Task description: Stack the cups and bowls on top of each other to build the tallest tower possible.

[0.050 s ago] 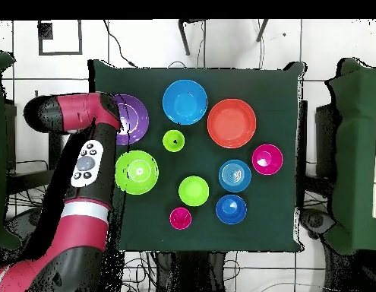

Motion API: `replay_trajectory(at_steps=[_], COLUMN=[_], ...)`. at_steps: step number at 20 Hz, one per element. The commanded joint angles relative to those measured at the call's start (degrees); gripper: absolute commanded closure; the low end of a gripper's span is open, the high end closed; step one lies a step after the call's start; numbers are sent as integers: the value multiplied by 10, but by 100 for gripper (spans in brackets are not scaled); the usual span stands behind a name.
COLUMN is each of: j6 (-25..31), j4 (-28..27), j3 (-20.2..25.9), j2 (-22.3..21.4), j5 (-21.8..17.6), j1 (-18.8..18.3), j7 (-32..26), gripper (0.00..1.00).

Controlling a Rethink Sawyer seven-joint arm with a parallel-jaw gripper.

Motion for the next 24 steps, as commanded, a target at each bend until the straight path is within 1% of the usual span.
replay_trajectory(at_steps=[1, 5, 10, 18, 24], j6=[28, 46, 46, 53, 64], j4=[99, 125, 157, 204, 218], j3=[21, 27, 35, 38, 43], j2=[-27, -62, -91, -137, -154], j5=[-49, -48, -49, -49, -51], j1=[-21, -26, -32, -24, -23], j7=[25, 2, -12, -9, -9], gripper=[100, 100, 100, 100, 100])
